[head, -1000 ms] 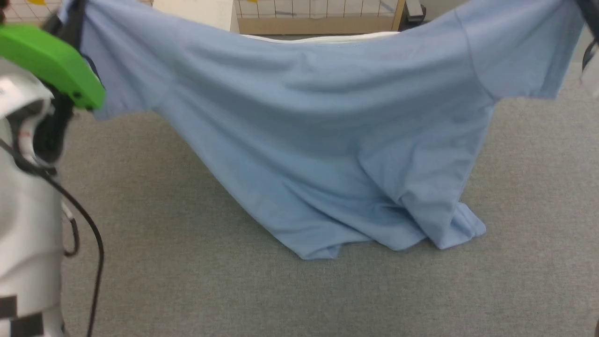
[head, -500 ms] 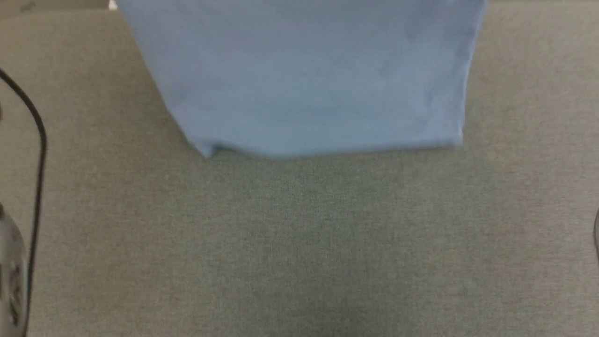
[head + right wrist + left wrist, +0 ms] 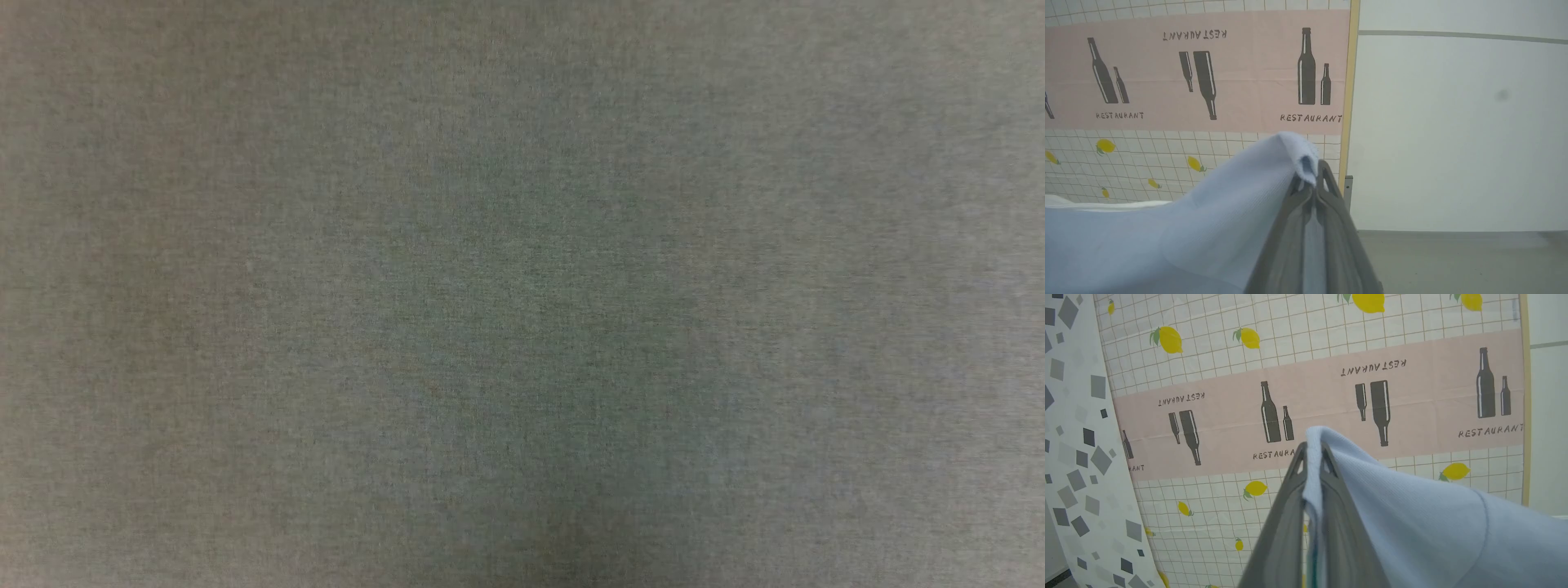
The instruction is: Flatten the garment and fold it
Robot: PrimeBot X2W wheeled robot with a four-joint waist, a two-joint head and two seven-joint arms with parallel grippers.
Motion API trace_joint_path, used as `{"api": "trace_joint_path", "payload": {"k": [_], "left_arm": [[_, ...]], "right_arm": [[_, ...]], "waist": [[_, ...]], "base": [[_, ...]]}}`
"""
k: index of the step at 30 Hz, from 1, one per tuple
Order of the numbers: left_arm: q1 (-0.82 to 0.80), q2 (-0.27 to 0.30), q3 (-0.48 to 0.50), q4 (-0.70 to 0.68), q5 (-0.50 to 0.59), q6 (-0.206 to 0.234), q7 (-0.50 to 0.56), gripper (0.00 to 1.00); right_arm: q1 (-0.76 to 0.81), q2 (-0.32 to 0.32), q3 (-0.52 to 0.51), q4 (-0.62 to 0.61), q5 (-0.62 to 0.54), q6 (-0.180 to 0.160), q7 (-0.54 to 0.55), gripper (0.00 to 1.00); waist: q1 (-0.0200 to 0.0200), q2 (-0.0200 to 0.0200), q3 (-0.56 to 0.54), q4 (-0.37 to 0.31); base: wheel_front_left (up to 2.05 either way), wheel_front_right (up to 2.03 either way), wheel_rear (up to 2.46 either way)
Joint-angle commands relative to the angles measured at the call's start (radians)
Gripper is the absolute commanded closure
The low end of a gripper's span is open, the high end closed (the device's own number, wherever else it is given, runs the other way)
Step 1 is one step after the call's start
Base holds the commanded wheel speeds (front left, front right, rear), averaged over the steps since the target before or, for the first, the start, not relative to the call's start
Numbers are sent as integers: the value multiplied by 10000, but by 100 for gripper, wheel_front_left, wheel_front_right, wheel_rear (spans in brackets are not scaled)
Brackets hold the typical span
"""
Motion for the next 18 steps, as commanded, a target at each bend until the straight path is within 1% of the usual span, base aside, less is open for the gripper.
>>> {"api": "trace_joint_path", "payload": {"k": [1, 5, 9, 13, 18], "left_arm": [[-107, -10, -31, 184, -3, -37, -138, 100], [166, -69, -75, 828, -104, -127, -505, 100], [776, -208, -142, 1567, -253, -254, -889, 100], [1690, -326, -174, 2283, -443, -401, -1327, 100], [3238, -590, -285, 2912, -737, -661, -1852, 100]], "right_arm": [[-72, -37, 2, 106, -61, -13, -104, 100], [260, -147, 143, 475, 79, -13, -252, 100], [1045, -239, 367, 712, 463, -13, -485, 100], [2206, -364, 570, 809, 1003, -13, -784, 100], [4048, -609, 1028, 917, 1992, -13, -1240, 100]], "waist": [[-2, 0, 358, 99], [-2, 0, 426, 153], [-2, 0, 204, 248], [-2, 0, -366, 338], [-2, 0, -1499, 437]], "base": [[0, 0, 0], [0, 0, 0], [0, 0, 0], [0, 0, 0], [0, 0, 0]]}}
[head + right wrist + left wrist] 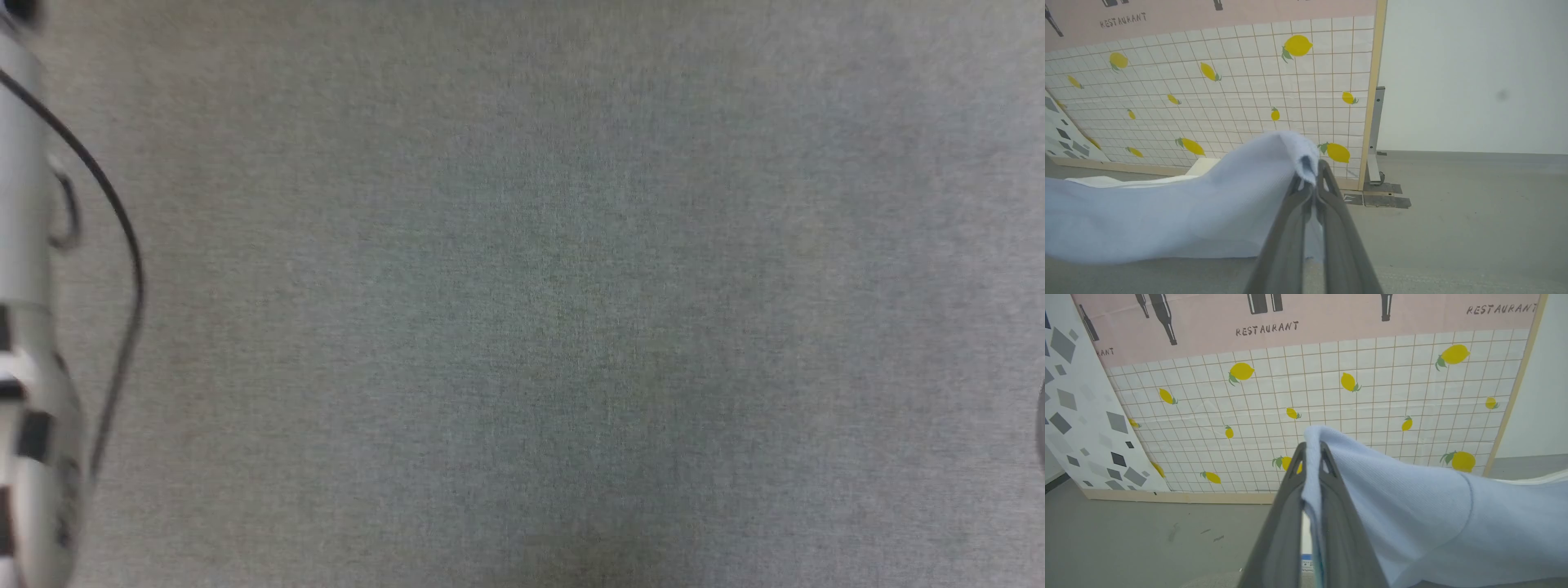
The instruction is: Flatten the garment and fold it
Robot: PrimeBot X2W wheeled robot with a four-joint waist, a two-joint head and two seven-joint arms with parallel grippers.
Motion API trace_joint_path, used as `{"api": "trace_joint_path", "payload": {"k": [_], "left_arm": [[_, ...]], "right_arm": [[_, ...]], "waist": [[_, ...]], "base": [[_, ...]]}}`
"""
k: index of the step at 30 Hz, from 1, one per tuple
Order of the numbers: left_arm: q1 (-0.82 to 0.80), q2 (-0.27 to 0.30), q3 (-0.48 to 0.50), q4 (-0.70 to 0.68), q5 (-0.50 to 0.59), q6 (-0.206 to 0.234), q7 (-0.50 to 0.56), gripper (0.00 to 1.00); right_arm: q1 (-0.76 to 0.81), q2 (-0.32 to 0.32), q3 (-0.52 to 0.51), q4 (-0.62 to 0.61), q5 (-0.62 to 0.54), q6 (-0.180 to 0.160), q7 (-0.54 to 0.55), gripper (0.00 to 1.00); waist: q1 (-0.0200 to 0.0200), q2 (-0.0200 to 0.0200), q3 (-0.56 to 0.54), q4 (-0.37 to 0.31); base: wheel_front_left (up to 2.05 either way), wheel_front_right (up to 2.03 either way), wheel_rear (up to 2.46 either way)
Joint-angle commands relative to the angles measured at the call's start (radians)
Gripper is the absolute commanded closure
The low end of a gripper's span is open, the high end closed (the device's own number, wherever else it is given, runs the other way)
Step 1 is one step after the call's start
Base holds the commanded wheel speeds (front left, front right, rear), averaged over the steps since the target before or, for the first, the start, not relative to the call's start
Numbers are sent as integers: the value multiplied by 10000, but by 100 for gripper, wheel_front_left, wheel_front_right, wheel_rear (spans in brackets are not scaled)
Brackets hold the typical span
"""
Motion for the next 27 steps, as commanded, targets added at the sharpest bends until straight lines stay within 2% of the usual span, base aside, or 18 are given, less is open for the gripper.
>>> {"api": "trace_joint_path", "payload": {"k": [1, 9, 17, 22, 27], "left_arm": [[508, -130, -28, 125, -107, -58, -142, 100], [3873, -785, -235, 529, -721, -355, -569, 100], [7417, -1407, -200, -364, -1506, -459, -752, 100], [9187, -1556, 83, -1240, -2049, -346, -678, 100], [10720, -1491, 499, -2504, -2532, 34, -392, 100]], "right_arm": [[530, -76, 50, 27, 301, -13, -182, 100], [4100, -486, 786, -464, 1989, -13, -433, 100], [7675, -639, 1173, -1801, 3237, -13, -358, 100], [9470, -719, 968, -2593, 3453, -13, -367, 100], [11108, -632, 543, -3425, 3571, -13, -138, 100]], "waist": [[-1, 0, -1055, 125], [-1, 0, -2969, 166], [-1, 0, -3776, 77], [-1, 0, -3955, 74], [-1, 0, -4085, 78]], "base": [[0, 0, 0], [0, 0, 0], [0, 0, 0], [0, 0, 0], [0, 0, 0]]}}
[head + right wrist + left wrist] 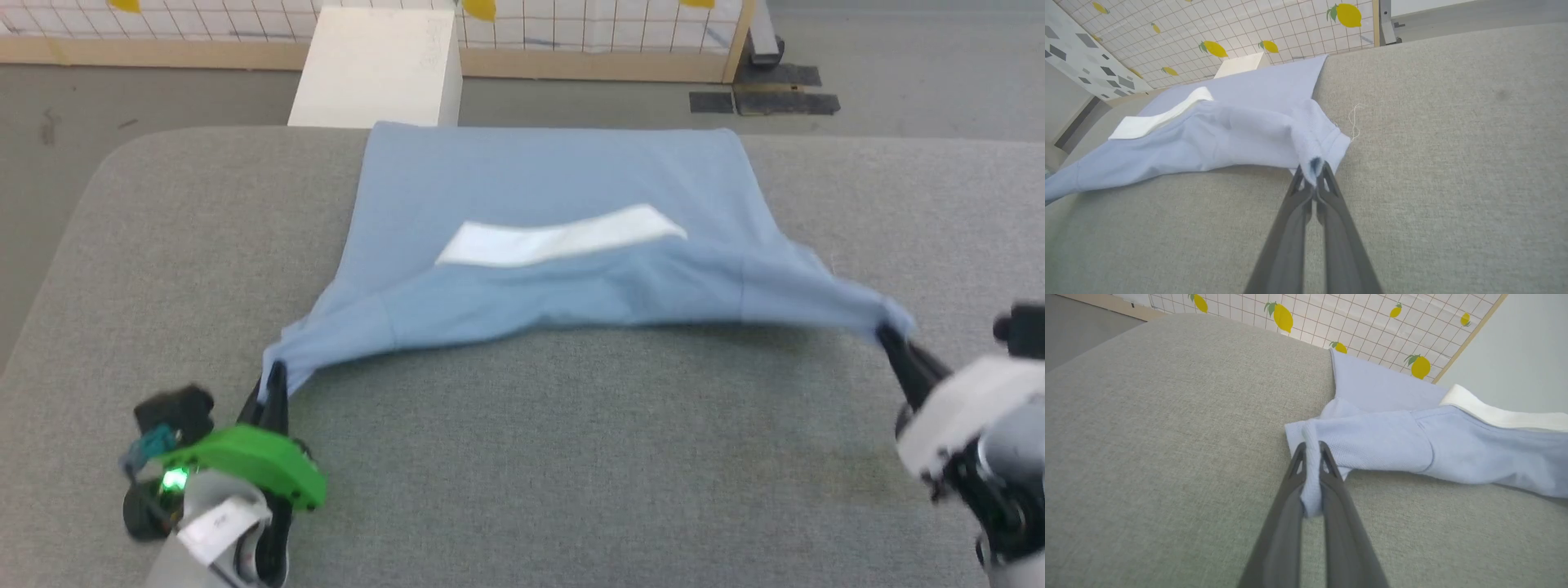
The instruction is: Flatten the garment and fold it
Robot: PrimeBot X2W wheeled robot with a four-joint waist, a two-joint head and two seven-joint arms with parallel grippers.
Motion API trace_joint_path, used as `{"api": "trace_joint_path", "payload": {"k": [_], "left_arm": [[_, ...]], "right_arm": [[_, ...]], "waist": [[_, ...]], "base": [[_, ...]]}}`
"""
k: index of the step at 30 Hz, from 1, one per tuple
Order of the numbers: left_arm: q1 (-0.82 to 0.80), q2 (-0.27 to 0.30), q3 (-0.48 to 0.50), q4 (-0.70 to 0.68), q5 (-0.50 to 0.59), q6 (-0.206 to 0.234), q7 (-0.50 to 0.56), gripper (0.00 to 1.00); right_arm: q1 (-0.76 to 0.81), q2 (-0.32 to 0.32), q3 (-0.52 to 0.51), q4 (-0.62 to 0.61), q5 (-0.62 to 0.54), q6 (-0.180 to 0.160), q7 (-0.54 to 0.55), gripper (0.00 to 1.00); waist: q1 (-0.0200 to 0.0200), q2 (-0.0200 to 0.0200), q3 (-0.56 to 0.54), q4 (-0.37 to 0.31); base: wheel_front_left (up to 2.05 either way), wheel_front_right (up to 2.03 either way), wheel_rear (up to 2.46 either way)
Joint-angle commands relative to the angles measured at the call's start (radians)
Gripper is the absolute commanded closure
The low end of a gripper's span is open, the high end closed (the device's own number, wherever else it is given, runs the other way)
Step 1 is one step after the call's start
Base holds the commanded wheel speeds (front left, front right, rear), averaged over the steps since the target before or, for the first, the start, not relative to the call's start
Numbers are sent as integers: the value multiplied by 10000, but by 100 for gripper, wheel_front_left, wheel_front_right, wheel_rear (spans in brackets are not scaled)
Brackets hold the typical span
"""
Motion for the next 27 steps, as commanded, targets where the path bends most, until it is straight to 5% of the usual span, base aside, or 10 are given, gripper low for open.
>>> {"api": "trace_joint_path", "payload": {"k": [1, 20, 27], "left_arm": [[450, 102, 113, -288, -94, 132, 108, 100], [4028, 692, 963, -4949, -612, 2311, 2610, 100], [3712, 1121, 382, -5320, -239, 2370, 3646, 100]], "right_arm": [[409, 30, -142, -215, 79, -13, 109, 100], [3593, 777, -1942, -3789, -396, -13, 2862, 100], [2955, 98, -962, -4031, -1155, -13, 4380, 100]], "waist": [[1, 0, -69, 4], [1, 0, -14, -266], [1, 0, 317, -310]], "base": [[0, 0, 0], [0, 0, 0], [0, 0, 0]]}}
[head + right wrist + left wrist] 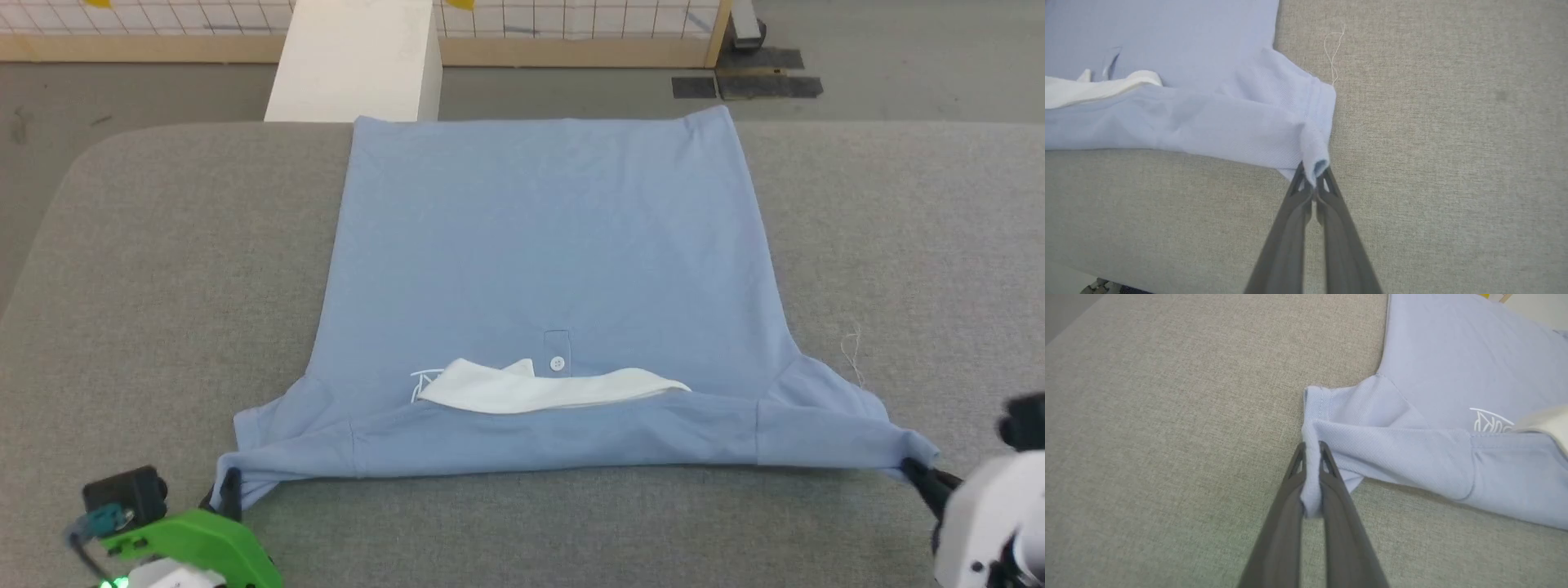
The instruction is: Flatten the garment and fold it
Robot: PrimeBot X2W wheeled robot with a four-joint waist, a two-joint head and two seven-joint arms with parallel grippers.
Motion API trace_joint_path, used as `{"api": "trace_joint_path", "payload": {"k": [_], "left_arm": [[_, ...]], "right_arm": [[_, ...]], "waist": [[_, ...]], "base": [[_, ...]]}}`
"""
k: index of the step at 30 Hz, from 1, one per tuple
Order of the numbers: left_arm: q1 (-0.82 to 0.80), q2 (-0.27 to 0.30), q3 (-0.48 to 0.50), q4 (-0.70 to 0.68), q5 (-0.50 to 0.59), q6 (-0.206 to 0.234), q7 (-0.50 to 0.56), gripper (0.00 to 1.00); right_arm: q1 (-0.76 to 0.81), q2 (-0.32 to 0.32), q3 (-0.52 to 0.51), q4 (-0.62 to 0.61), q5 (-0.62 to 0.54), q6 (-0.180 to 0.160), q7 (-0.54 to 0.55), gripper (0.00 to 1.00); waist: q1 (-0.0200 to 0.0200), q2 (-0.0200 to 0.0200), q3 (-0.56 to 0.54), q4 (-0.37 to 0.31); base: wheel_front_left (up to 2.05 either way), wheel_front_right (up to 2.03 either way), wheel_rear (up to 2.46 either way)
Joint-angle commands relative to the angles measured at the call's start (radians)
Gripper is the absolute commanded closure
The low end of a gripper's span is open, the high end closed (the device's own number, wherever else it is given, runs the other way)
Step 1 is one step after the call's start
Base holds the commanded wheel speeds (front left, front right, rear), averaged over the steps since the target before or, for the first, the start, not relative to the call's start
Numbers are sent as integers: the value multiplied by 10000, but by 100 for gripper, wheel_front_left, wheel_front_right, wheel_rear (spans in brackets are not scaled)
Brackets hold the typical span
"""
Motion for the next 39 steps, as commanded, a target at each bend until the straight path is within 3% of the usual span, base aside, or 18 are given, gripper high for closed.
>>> {"api": "trace_joint_path", "payload": {"k": [1, 6, 10, 19, 20, 21, 29, 34, 39], "left_arm": [[-271, 178, -87, 70, 179, -44, 180, 100], [-998, 435, -502, 408, 382, -286, 664, 100], [-1448, 413, -684, 585, 423, -448, 645, 100], [-1840, 244, -814, 868, 376, -609, 275, 100], [-1833, 226, -797, 901, 351, -608, 221, 100], [-1817, 210, -774, 915, 338, -602, 147, 100], [-1457, 170, -537, 846, 223, -460, -303, 100], [-1201, 166, -392, 579, 186, -317, -519, 100], [-963, 88, -338, 244, 195, -198, -782, 100]], "right_arm": [[-377, -171, 226, 88, -161, -13, 428, 100], [-1482, -1007, 1692, 623, -595, -13, 2097, 100], [-2209, -1296, 2646, 1215, -649, -13, 3075, 100], [-2861, -1611, 3736, 2275, -440, -13, 4083, 100], [-2915, -1579, 3729, 2291, -365, -13, 3974, 21], [-2957, -1555, 3699, 2297, -315, -13, 3866, 0], [-3216, -828, 2294, 1534, 658, -13, 2252, 0], [-3508, -215, 1076, 682, 828, -13, 366, 0], [-3641, 367, 308, 688, 428, -13, -1778, 0]], "waist": [[1, -1, 128, -32], [1, -1, 412, -43], [1, -1, 661, -7], [1, -1, 911, 86], [1, -1, 898, 71], [1, -1, 871, 54], [1, -1, 447, -123], [1, -1, 278, -222], [1, -1, 244, -240]], "base": [[0, 0, 0], [0, 0, 0], [0, 0, 0], [0, 0, 0], [0, 0, 0], [0, 0, 0], [0, 0, 0], [0, 0, 0], [0, 0, 0]]}}
